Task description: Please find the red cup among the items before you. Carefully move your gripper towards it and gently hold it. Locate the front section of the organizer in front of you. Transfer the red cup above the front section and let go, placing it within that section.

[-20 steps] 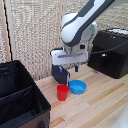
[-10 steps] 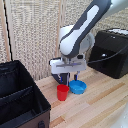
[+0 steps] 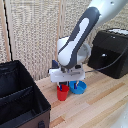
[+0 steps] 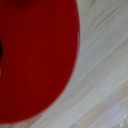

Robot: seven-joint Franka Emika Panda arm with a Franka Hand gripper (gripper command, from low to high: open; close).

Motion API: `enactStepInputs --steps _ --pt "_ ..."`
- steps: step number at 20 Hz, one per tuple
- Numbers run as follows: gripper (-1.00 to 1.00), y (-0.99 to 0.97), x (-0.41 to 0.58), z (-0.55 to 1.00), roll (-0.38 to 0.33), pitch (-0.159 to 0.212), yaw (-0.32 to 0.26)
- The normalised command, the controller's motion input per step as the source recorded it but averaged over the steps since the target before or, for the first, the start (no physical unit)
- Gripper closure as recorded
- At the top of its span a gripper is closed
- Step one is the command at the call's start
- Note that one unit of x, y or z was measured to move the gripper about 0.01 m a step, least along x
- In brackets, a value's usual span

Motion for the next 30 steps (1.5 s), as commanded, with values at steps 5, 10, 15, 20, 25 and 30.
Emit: enactStepInputs --steps 5,10,15,20,25,30 --pt "1.00 0.16 -0.047 -0.21 -0.091 0.016 -0.003" --pt "1.00 0.06 -0.149 -0.15 -0.043 0.019 -0.001" --pt "1.00 0.00 -0.133 -0.05 -0.017 -0.020 -0.013" --pt "1.00 0.00 0.001 0.55 0.000 -0.042 -0.008" --pt "1.00 0.03 0.073 1.00 0.002 0.042 0.000" --pt "1.00 0.22 0.168 0.97 0.000 0.063 0.028"
